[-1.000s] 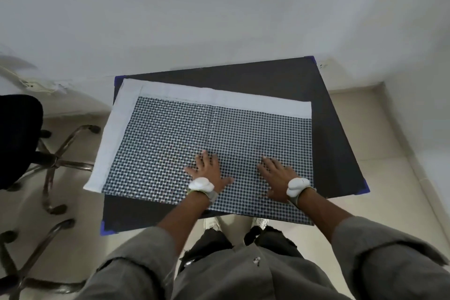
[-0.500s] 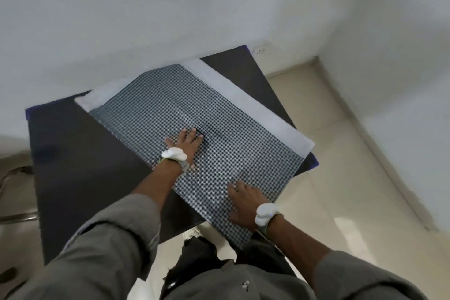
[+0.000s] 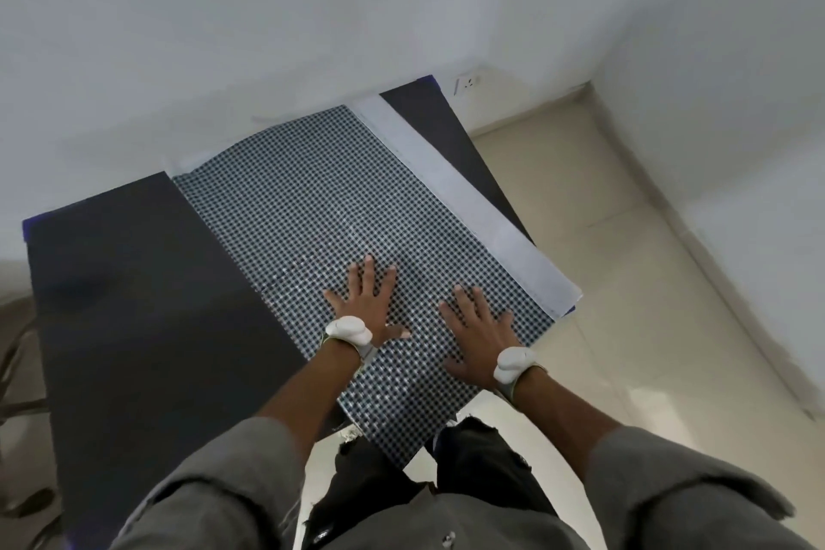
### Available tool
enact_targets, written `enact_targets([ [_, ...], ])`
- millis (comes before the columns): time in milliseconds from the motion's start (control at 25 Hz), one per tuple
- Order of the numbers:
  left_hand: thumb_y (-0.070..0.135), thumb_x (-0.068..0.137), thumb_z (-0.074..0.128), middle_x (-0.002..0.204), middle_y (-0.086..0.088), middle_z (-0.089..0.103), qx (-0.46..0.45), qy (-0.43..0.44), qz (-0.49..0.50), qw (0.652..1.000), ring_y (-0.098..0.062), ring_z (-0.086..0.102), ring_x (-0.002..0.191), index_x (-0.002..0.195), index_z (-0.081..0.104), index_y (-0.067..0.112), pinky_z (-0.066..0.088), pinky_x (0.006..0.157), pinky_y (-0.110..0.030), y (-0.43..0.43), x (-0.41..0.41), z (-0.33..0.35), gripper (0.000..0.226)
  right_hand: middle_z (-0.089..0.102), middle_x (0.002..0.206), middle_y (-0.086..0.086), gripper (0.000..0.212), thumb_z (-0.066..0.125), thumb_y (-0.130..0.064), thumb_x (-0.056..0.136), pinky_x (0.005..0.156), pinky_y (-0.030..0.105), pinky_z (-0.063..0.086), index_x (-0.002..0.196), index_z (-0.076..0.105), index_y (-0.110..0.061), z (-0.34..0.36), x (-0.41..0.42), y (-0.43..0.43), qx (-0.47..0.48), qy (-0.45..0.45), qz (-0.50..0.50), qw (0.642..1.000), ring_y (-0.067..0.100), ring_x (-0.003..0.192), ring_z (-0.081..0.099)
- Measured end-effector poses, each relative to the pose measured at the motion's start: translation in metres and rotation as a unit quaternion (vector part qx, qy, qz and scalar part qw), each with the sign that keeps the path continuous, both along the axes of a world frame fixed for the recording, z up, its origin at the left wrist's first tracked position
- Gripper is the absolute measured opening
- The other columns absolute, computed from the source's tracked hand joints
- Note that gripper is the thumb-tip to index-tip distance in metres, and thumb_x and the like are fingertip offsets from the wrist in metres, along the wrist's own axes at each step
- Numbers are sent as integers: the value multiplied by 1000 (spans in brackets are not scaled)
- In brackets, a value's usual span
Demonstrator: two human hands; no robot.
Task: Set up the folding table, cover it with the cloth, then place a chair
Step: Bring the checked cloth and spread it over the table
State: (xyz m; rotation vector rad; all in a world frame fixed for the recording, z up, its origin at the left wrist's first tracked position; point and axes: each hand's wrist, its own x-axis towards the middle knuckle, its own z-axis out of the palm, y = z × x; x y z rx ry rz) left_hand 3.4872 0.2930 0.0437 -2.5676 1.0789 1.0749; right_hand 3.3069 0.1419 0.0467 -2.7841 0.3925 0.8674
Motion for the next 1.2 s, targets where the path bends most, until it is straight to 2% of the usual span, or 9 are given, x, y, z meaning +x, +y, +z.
enact_targets([
  [160, 77, 73, 62, 158, -7, -36, -4, 32, -33, 999, -37, -29, 146, 153, -22, 35, 3, 108, -79, -18, 14, 0, 124, -16, 165, 11, 106, 48, -74, 81, 106, 76, 21, 159, -3, -23, -2, -20, 6, -12, -11, -25, 1000, 42, 150, -12],
  [360, 68, 75, 69, 158, -3, -38, 7, 48, -77, 996, -35, -31, 146, 153, -20, 39, 0, 110, -78, -35, 24, 7, 122, -15, 165, 15, 102, 48, -69, 86, 104, 73, 27, 159, -3, -19, 9, -35, 12, -12, -23, -30, 999, 45, 150, -10],
  [560, 62, 78, 70, 158, -3, -36, 14, 37, -76, 996, -30, -31, 146, 154, -18, 38, 2, 111, -76, -40, 20, 11, 118, -14, 165, 12, 98, 52, -57, 89, 94, 56, 46, 159, -4, -20, 15, -41, 6, 11, -25, -31, 999, 43, 151, -7],
  [760, 58, 80, 72, 159, -5, -35, 22, 43, -83, 995, -29, -30, 147, 155, -18, 35, 4, 113, -74, -53, 16, 18, 119, -6, 166, 14, 97, 55, -57, 89, 97, 56, 44, 160, 1, -18, 13, -43, 2, 16, -17, -31, 999, 44, 150, 0],
  [880, 62, 80, 69, 160, -8, -31, 33, 14, -92, 995, -31, -26, 149, 156, -16, 31, 8, 114, -72, -54, 13, 20, 118, 10, 165, 13, 86, 54, -55, 90, 101, 54, 43, 158, 14, -18, 16, -40, -8, 33, -37, -35, 998, 40, 149, 14],
  [960, 72, 79, 60, 162, -10, -25, 24, -35, -116, 992, -31, -21, 151, 158, -12, 26, 11, 116, -69, -60, 0, 21, 115, 29, 156, 12, 72, 52, -47, 90, 97, 48, 46, 151, 29, -16, 20, -42, -20, 14, -75, -78, 994, 34, 139, 33],
  [1040, 76, 80, 54, 164, -11, -20, -13, -54, -141, 989, -32, -17, 151, 158, -8, 24, 11, 116, -68, -79, -20, 22, 112, 40, 145, 11, 58, 52, -36, 88, 93, 46, 48, 140, 39, -13, 24, -49, -38, -14, -115, -169, 979, 31, 127, 43],
  [1200, 70, 83, 56, 163, -10, -23, -35, 1, -229, 973, -32, -20, 150, 158, -9, 25, 8, 114, -72, -127, -75, 17, 109, 37, 145, 15, 57, 59, -32, 88, 93, 47, 48, 137, 39, -11, 24, -79, -82, -17, -125, -370, 920, 35, 126, 42],
])
